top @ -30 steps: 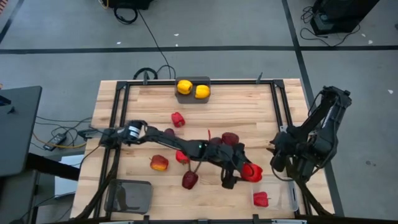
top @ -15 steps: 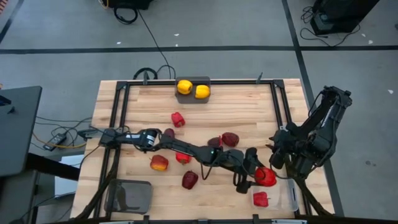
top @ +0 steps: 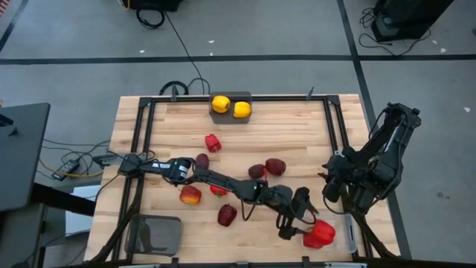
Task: Sort produce into baskets
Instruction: Put the red bell pepper into the transparent bin
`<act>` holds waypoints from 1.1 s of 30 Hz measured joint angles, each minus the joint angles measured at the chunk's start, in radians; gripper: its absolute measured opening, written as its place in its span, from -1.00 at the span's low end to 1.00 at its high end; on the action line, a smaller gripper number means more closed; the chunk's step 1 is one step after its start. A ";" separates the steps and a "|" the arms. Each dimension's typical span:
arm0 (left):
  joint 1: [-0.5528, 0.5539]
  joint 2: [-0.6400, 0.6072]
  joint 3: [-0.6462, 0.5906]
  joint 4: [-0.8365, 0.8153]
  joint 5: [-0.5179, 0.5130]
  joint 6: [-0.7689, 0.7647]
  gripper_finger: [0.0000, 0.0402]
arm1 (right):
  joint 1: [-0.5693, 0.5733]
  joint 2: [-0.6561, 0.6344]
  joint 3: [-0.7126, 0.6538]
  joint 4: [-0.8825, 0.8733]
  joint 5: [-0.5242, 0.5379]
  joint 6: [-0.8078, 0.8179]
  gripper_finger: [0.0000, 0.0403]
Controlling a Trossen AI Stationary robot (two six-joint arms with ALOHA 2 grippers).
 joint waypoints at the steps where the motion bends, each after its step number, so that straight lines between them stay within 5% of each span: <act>1: 0.000 0.000 0.000 -0.002 -0.026 0.000 0.95 | 0.000 0.000 0.000 0.000 0.000 0.005 -0.18; 11: 0.033 -0.102 0.000 -0.245 -0.074 -0.017 0.95 | 0.000 0.001 0.000 0.000 0.033 0.023 -0.18; 16: 0.061 -0.161 0.000 -0.307 0.042 -0.105 0.95 | 0.003 0.018 0.000 0.000 0.052 0.021 -0.18; 23: 0.124 -0.229 0.000 -0.656 -0.173 -0.059 0.95 | 0.038 0.096 -0.001 0.003 0.068 0.043 -0.18; 33: 0.182 -0.279 -0.003 -1.046 -0.297 -0.090 0.95 | 0.071 0.172 -0.001 0.001 0.061 0.126 -0.18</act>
